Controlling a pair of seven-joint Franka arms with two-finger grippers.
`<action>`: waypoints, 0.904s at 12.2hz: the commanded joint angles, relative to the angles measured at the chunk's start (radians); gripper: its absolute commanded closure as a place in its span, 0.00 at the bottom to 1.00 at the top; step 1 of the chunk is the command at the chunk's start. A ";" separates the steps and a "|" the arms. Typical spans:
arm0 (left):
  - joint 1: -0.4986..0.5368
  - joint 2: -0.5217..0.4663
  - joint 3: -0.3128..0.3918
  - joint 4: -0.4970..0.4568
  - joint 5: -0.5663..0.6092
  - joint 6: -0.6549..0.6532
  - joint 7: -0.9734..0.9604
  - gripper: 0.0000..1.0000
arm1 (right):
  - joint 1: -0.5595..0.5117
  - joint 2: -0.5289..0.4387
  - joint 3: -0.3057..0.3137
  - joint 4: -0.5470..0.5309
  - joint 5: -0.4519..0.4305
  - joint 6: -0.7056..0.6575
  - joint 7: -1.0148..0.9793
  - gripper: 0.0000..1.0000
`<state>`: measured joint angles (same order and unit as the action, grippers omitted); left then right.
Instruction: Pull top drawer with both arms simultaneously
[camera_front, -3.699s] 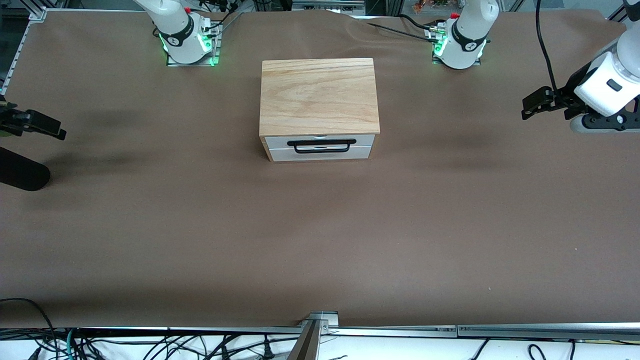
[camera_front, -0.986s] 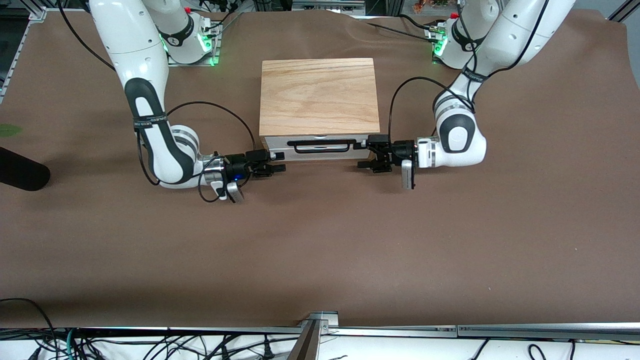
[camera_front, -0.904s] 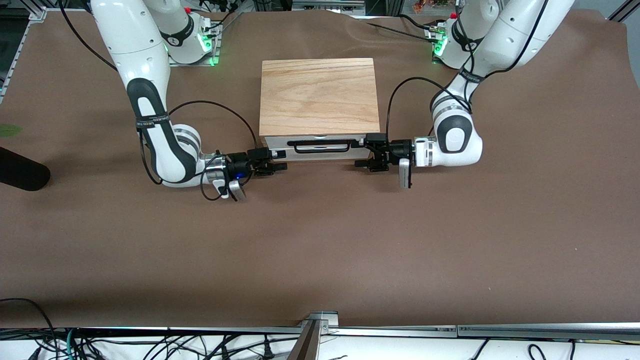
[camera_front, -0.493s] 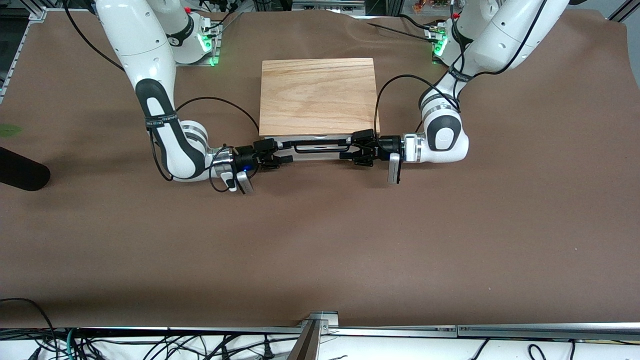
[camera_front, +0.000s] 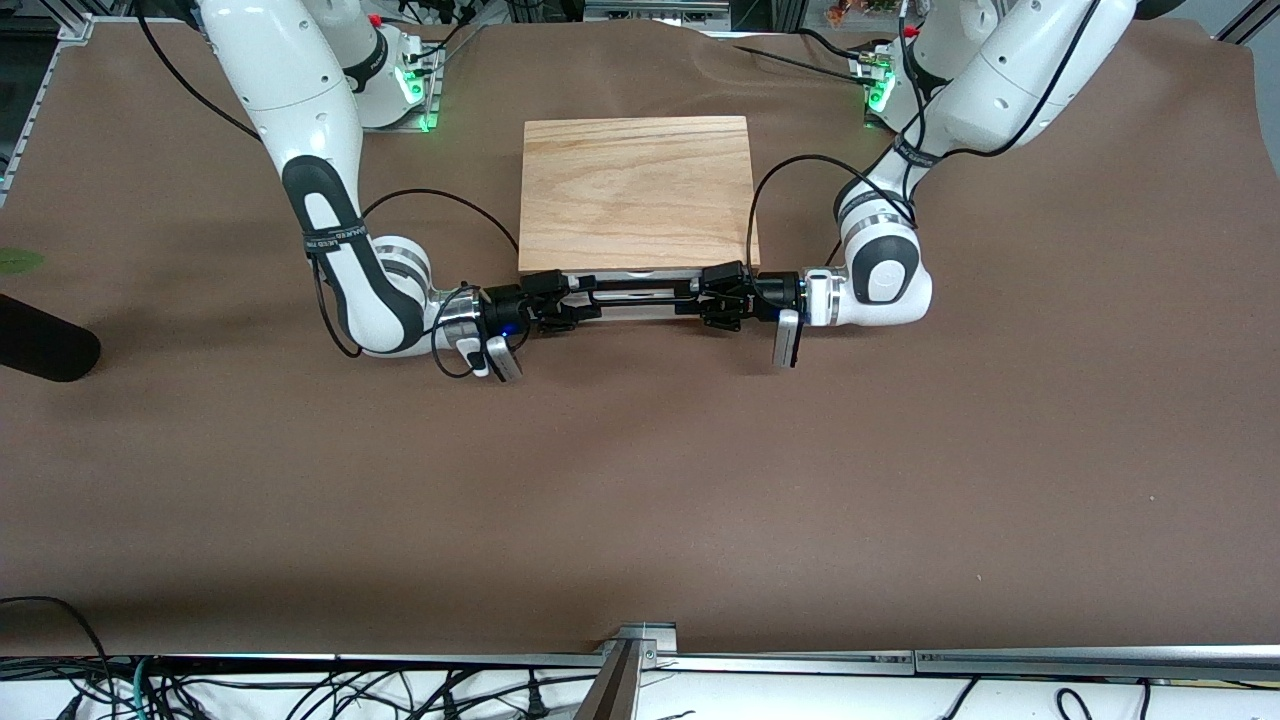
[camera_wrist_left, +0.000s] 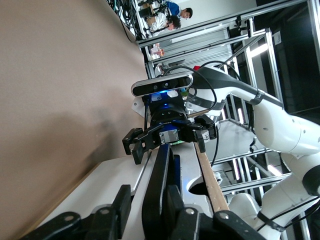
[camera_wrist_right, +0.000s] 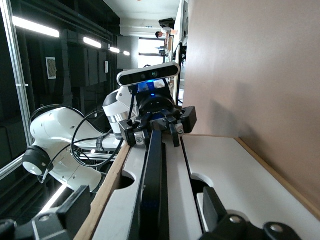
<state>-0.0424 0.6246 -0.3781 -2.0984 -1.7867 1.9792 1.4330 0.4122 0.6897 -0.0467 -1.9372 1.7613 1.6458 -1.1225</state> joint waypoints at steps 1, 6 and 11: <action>-0.011 0.013 -0.019 -0.068 0.009 -0.019 0.064 0.64 | 0.028 -0.018 0.004 -0.011 0.059 0.032 -0.020 0.08; -0.010 0.018 -0.022 -0.112 -0.010 -0.039 0.055 0.63 | 0.034 -0.012 0.005 -0.008 0.066 0.045 -0.023 0.47; 0.001 0.015 -0.056 -0.138 -0.040 -0.068 0.055 0.83 | 0.025 -0.012 0.002 -0.014 0.053 0.031 -0.031 0.47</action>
<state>-0.0207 0.6500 -0.3943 -2.1261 -1.8419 1.9242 1.3830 0.4382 0.6893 -0.0447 -1.9364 1.8046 1.6774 -1.1310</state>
